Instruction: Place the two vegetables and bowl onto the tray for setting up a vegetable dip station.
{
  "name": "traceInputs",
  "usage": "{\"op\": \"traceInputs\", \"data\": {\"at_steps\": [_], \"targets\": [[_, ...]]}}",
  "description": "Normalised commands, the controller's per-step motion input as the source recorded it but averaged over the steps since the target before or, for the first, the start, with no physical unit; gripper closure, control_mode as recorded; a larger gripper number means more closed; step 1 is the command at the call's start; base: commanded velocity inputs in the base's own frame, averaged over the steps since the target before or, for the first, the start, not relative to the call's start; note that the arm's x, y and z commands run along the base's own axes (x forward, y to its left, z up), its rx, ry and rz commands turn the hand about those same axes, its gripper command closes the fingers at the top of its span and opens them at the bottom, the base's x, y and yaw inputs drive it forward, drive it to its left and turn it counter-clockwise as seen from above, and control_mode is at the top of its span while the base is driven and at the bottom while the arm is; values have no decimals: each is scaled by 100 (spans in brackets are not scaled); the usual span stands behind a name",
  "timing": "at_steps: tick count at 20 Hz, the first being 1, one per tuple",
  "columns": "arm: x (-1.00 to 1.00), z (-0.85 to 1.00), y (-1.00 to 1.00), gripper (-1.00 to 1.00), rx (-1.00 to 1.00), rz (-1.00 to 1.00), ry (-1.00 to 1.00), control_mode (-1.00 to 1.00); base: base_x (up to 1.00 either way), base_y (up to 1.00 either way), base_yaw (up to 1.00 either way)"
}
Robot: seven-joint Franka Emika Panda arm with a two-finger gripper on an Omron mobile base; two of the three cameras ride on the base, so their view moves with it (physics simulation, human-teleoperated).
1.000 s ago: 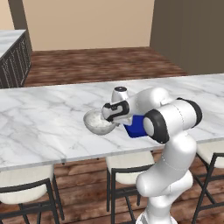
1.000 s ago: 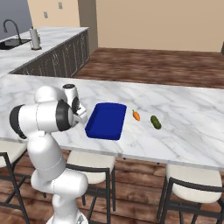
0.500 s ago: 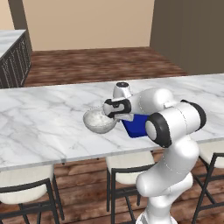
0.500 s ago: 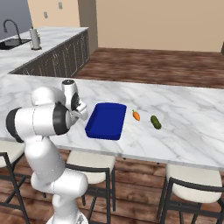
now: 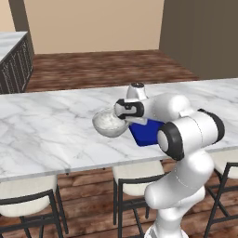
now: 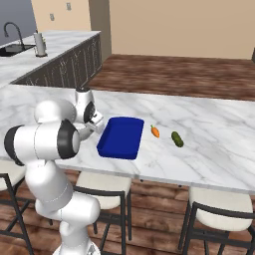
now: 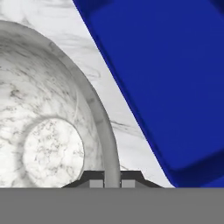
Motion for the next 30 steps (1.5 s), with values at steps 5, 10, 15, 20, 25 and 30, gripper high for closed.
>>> {"op": "traceInputs", "data": {"at_steps": [5,10,15,20,25,30], "targets": [[6,21,-32,100,3,-3,0,-100,0,0,0],[12,21,-32,100,3,-8,0,-100,0,0,0],[19,12,-32,100,0,-13,0,-100,0,0,0],[20,3,-33,100,1,-15,0,-100,0,0,0],[22,0,-36,100,4,-16,0,-100,0,0,0],[23,0,-36,100,5,-15,0,-100,0,0,0]]}}
